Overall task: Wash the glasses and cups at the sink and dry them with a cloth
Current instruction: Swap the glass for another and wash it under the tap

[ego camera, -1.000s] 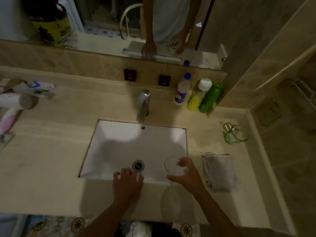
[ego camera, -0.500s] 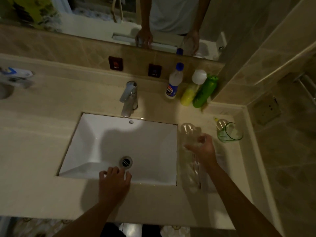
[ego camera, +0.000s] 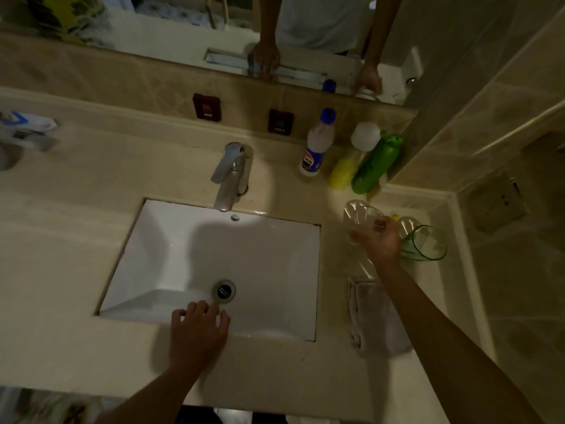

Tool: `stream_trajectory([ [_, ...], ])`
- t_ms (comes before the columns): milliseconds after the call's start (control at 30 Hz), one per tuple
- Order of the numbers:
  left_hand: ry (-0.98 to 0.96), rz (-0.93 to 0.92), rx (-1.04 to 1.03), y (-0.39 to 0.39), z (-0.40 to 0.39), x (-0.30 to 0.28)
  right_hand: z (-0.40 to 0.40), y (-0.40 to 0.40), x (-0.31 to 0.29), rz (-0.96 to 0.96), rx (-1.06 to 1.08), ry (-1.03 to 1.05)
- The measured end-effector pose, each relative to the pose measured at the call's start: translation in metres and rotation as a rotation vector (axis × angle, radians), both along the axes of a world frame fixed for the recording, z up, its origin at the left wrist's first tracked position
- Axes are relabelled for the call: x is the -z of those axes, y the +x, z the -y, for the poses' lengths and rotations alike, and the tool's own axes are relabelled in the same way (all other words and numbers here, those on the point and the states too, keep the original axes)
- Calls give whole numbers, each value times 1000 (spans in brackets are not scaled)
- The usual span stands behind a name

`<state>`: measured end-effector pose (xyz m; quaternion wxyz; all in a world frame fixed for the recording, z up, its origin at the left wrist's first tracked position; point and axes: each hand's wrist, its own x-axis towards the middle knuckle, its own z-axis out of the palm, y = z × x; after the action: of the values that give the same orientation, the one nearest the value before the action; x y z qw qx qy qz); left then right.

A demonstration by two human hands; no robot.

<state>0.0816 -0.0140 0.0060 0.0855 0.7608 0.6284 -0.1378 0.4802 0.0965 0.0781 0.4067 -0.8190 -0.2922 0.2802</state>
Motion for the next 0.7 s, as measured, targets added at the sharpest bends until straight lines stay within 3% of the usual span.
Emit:
stream_trajectory([
  [167,43,55,-73,3,-1,-4,9,-3,-1,35,-51,44],
  [333,45,53,-73,3,-1,-3,22,3,2,1,-123,-55],
  [433,43,25,-43,1,0,1,36,11,16,-79,-48,-96],
  [533,44,30,-59,2,-1,-1,64,22,27,-233,173,-63],
  [700,48,51,-100,4,-1,-2,91,55,36,-164,344,-32],
])
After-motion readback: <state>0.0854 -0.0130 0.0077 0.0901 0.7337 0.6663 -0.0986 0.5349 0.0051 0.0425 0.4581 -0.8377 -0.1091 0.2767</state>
